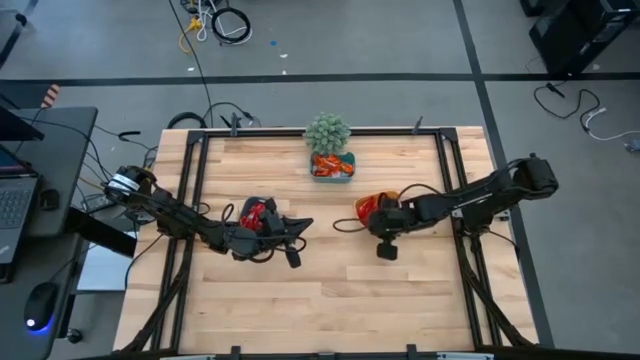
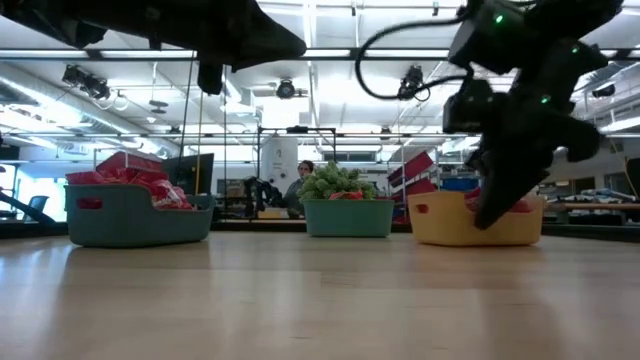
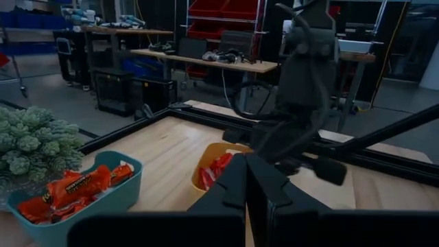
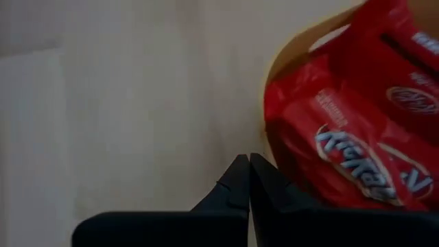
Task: Sort candy
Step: Move the blue bin and the yellow bin to the top corner of the table beside the green bin
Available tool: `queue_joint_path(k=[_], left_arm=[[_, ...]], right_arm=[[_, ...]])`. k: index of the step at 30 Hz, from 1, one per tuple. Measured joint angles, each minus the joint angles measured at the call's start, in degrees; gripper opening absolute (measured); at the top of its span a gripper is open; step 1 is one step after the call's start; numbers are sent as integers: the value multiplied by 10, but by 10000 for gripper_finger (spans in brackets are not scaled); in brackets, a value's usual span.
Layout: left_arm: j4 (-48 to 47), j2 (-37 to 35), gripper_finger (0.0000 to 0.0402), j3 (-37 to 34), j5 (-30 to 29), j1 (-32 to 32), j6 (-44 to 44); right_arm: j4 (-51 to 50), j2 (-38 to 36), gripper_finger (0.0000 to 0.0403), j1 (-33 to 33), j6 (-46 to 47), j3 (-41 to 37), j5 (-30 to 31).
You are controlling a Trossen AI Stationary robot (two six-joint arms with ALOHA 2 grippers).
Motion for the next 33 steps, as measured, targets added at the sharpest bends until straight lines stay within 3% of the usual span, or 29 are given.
queue_joint_path(k=[8,18,26,33], left_arm=[[0,0,1,0,0,0,-1],[1,0,1,0,0,0,-7],[1,0,1,0,0,0,-9],[1,0,1,0,0,0,-9]], right_arm=[[29,19,0,-40,5,0,10],[19,16,0,-91,-88,0,10],[-91,-32,0,-96,-77,7,-18],[-110,-33,0,-102,-59,-3,31]])
